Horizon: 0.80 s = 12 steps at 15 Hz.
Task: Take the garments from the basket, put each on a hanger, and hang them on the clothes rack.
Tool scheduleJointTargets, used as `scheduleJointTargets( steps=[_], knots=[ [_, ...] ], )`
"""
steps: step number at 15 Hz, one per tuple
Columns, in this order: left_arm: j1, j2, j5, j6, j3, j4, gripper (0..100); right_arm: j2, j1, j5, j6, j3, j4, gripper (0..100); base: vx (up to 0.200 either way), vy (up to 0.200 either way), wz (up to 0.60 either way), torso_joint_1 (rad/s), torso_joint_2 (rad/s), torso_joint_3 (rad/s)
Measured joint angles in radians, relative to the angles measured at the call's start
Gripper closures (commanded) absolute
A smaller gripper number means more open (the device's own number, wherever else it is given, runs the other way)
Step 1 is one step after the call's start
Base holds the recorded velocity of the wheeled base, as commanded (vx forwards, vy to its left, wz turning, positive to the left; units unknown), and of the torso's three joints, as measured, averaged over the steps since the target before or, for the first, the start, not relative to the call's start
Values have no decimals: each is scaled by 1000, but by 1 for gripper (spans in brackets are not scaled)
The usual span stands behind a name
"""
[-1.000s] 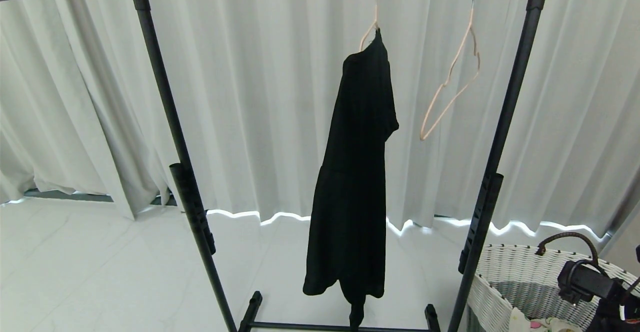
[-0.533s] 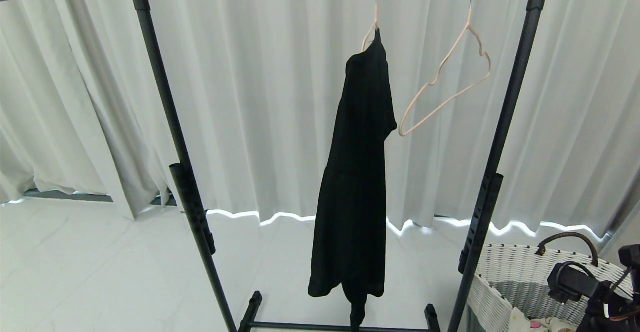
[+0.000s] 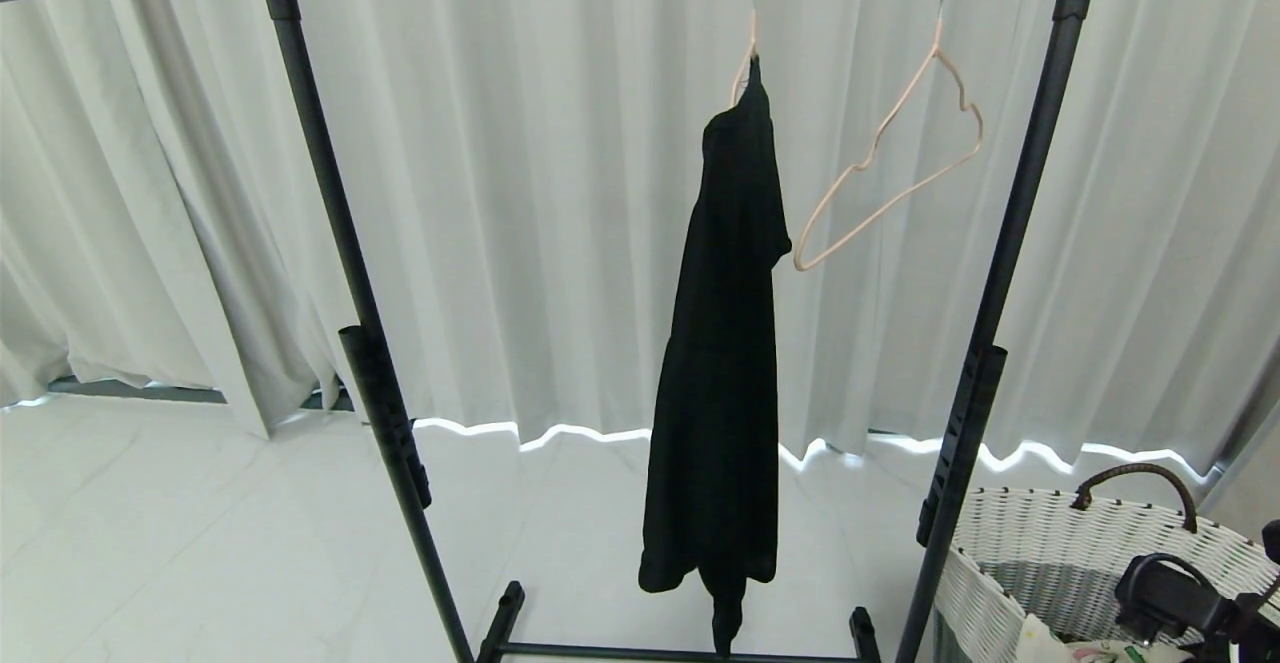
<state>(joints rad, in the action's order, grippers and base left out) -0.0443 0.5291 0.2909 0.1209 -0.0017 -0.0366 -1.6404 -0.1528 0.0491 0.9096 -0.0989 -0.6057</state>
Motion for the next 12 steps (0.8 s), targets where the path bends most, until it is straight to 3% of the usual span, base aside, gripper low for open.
scheduleJointTargets(
  steps=[2, 4, 7, 9, 12],
  knots=[
    [0, -1, 0, 0, 0, 0, 0, 94, 15, 4, 0, 36, 30, 100, -200, 0, 0, 2, 2, 2],
    [0, -1, 0, 0, 0, 0, 0, 193, 51, 5, 0, 5, 144, 100, -200, 0, 0, 10, 0, 0],
    [1, -6, 0, 0, 0, 0, 0, 317, 132, 5, -31, -206, 503, 100, -200, 0, 0, -1, 4, 2],
    [3, -18, 0, 0, 0, 0, 0, 374, 249, 6, -162, -359, 707, 100, -200, 0, 0, 2, 7, 5],
    [8, -37, 0, 0, 0, 0, 0, 417, 488, 19, -443, -510, 833, 100, -133, 0, 0, 2, 0, 3]
  ],
)
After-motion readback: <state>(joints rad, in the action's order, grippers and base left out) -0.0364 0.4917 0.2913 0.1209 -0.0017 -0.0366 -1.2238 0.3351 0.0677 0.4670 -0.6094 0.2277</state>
